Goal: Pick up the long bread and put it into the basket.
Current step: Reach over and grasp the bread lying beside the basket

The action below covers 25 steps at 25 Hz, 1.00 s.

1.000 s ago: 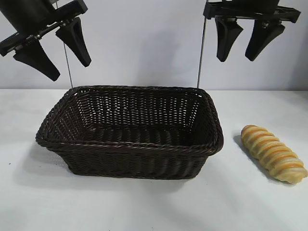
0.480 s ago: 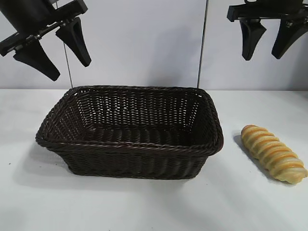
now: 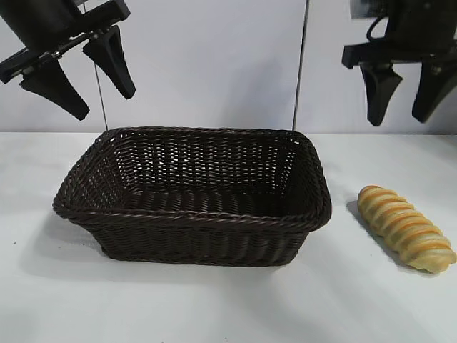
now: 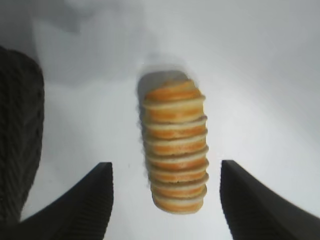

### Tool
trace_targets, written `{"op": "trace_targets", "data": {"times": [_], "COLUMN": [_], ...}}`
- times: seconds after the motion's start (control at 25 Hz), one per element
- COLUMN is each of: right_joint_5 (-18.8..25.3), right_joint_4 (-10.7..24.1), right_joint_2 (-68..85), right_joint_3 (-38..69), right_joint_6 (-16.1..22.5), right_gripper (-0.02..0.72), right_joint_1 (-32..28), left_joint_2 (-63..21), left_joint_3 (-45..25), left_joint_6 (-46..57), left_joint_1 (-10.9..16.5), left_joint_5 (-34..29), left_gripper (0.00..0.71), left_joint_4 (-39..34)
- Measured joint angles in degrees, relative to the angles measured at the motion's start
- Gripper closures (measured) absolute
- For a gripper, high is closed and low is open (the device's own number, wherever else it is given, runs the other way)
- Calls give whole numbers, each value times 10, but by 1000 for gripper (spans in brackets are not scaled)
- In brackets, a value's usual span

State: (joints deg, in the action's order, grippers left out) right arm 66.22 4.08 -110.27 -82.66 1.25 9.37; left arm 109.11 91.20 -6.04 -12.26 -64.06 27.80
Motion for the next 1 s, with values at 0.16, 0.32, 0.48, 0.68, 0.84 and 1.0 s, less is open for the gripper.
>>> {"op": "trace_targets", "data": {"times": [0.16, 0.32, 0.48, 0.68, 0.84, 1.0], "right_joint_5": [-38, -85, -124, -141, -154, -167], "right_joint_4": [5, 10, 19, 20, 3, -30], "right_joint_2": [0, 0, 0, 0, 0, 0], "right_joint_3": [47, 88, 115, 123, 123, 123], "right_joint_6": [-1, -2, 5, 15, 4, -22], "right_gripper": [174, 165, 165, 165, 165, 165], "right_joint_1": [0, -2, -16, -49, -52, -52], "left_joint_2": [0, 0, 0, 0, 0, 0], "left_joint_3": [0, 0, 0, 0, 0, 0], "left_joint_6": [0, 0, 0, 0, 0, 0], "left_joint_1": [0, 0, 0, 0, 0, 0], "left_joint_5": [0, 0, 0, 1, 2, 2], "left_gripper": [213, 213, 213, 213, 213, 213], "left_joint_4": [0, 0, 0, 0, 0, 0]}}
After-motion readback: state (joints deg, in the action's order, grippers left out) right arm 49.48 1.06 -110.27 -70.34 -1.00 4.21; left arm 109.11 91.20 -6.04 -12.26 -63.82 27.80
